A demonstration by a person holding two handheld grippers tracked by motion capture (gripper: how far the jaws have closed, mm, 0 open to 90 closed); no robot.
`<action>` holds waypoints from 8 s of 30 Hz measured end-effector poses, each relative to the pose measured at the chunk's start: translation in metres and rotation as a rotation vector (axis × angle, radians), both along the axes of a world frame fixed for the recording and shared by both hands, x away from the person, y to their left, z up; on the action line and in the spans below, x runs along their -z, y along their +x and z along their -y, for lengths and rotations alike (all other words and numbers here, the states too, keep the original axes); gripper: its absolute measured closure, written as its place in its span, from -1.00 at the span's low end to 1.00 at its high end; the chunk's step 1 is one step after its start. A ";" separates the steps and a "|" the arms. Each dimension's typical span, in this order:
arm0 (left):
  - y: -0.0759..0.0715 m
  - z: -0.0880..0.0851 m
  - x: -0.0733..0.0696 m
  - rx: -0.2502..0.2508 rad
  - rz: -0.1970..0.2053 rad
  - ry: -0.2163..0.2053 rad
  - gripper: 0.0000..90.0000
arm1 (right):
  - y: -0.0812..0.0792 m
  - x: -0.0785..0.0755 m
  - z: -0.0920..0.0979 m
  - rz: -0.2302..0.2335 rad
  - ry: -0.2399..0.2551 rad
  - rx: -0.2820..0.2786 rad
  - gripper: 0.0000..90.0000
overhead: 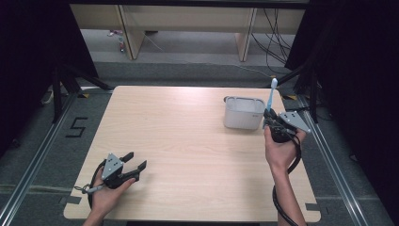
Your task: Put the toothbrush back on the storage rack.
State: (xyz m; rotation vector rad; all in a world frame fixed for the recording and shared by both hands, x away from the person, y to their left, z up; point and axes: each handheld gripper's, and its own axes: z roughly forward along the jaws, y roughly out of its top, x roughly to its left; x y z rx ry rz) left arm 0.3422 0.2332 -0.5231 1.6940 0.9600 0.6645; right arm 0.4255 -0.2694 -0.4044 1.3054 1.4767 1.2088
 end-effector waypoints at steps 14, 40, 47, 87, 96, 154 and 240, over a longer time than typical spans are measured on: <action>0.000 0.000 0.000 0.000 -0.002 0.003 -0.21 | 0.019 -0.013 -0.003 0.022 0.005 0.000 0.75; 0.000 0.000 0.000 -0.002 -0.001 0.004 -0.21 | 0.045 -0.026 -0.002 0.053 0.031 0.010 0.75; 0.000 0.000 0.000 -0.001 -0.001 0.003 -0.20 | 0.053 -0.023 -0.001 0.047 0.033 0.022 0.75; 0.000 0.000 0.000 0.004 0.002 0.003 -0.20 | 0.085 0.004 0.003 -0.030 0.012 0.044 0.75; 0.000 0.000 0.000 0.003 0.000 0.001 -0.20 | 0.085 0.010 0.003 -0.042 0.013 0.051 0.74; -0.001 0.001 -0.001 0.006 -0.004 0.022 -0.20 | 0.079 0.040 -0.003 -0.127 -0.061 0.064 0.73; -0.002 -0.001 -0.001 -0.005 -0.006 -0.001 -0.20 | -0.043 0.069 0.003 -0.231 -0.032 -0.114 0.21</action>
